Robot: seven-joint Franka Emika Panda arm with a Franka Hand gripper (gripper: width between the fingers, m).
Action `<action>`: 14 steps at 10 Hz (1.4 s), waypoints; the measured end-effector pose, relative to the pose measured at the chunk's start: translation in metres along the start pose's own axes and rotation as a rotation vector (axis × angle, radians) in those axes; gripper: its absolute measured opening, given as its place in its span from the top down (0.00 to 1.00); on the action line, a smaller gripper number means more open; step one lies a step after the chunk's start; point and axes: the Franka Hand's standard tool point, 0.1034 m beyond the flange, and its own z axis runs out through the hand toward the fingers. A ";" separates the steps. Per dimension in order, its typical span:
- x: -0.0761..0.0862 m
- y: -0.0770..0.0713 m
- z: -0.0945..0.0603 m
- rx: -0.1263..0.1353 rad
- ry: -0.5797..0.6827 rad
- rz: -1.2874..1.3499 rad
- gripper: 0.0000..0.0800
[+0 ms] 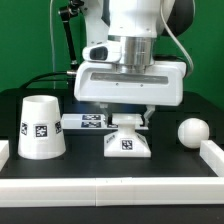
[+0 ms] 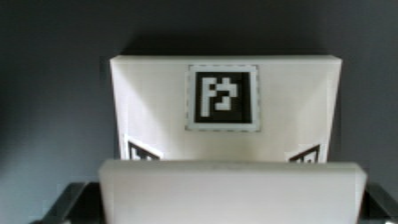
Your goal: Assemble lamp
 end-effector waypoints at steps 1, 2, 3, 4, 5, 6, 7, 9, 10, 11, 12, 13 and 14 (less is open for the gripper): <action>0.013 -0.006 0.000 0.001 0.016 -0.018 0.33; 0.027 -0.014 0.000 0.003 0.040 -0.036 0.33; 0.039 -0.025 0.000 0.005 0.056 -0.043 0.33; 0.051 -0.038 0.000 0.006 0.071 -0.059 0.33; 0.063 -0.045 0.000 0.006 0.083 -0.067 0.33; 0.075 -0.050 0.000 0.007 0.099 -0.063 0.33; 0.086 -0.058 0.000 0.010 0.112 -0.029 0.33; 0.107 -0.082 0.000 0.018 0.119 0.018 0.33; 0.111 -0.086 -0.001 0.019 0.124 0.014 0.33; 0.112 -0.086 0.000 0.018 0.124 0.025 0.33; 0.113 -0.086 0.000 0.014 0.123 0.044 0.33; 0.113 -0.086 0.000 0.012 0.124 0.042 0.33; 0.113 -0.086 0.000 0.012 0.124 0.042 0.33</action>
Offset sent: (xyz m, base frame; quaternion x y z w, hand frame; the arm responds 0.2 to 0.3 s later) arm 0.0359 0.0358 -0.0173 -0.0356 -0.0105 -0.0421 0.9984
